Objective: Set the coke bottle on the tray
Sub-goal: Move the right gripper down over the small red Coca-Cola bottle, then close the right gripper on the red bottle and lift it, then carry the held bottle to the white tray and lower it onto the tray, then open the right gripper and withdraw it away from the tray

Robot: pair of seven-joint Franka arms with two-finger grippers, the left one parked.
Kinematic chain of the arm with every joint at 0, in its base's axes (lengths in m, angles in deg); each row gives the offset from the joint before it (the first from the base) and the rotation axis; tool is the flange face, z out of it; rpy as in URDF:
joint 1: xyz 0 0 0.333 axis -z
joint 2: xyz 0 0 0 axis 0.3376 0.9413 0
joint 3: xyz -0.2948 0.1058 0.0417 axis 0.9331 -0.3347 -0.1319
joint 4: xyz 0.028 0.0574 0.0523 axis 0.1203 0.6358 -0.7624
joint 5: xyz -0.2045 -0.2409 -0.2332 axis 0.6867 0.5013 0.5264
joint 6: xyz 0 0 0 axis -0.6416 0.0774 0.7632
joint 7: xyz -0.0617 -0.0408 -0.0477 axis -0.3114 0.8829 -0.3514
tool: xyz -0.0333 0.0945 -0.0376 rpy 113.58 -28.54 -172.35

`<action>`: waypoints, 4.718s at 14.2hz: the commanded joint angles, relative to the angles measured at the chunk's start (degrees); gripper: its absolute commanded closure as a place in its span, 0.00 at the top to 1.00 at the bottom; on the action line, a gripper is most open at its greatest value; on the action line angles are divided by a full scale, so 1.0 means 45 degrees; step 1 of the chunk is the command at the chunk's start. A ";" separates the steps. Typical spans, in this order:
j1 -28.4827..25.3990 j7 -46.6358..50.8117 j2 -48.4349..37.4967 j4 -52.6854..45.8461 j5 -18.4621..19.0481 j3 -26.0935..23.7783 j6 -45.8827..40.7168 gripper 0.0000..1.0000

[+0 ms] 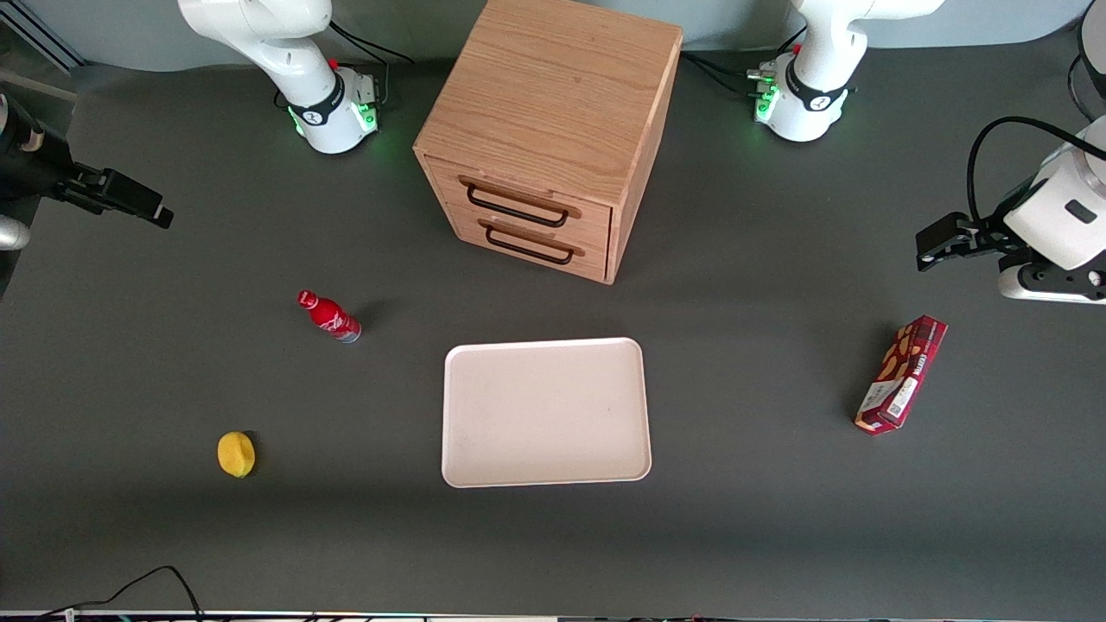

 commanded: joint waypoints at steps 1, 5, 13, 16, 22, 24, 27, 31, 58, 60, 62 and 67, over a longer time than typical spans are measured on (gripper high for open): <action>-0.0121 0.0058 0.0280 -0.0595 0.0060 0.0243 -0.0565 1.00; -0.0140 -0.0001 0.0416 0.0299 0.0120 0.0108 -0.0725 1.00; -0.0258 0.0174 0.0025 0.7558 0.0061 -0.0634 0.7446 1.00; -0.0258 0.0174 0.0356 0.9342 0.0081 -0.0654 1.0383 1.00; -0.0277 0.0994 0.0749 1.0164 0.0081 -0.1064 1.1678 0.45; -0.0277 0.0975 0.0651 1.0303 0.0119 -0.1064 1.1757 0.07; -0.0296 0.0897 0.0631 1.0245 0.0178 -0.1084 1.1718 0.00; -0.0258 0.0839 0.0222 0.8886 0.0333 -0.1162 0.9778 0.00; -0.2758 1.1503 1.2250 -0.7685 0.4179 -0.4267 0.6229 0.00; -0.2738 1.1483 1.2311 -0.7685 0.4260 -0.4306 0.6444 0.71; -0.2719 1.1405 1.2272 -0.7685 0.4299 -0.4326 0.6386 1.00; -0.1588 0.9987 0.9606 -0.7569 0.4299 -0.5710 0.3175 1.00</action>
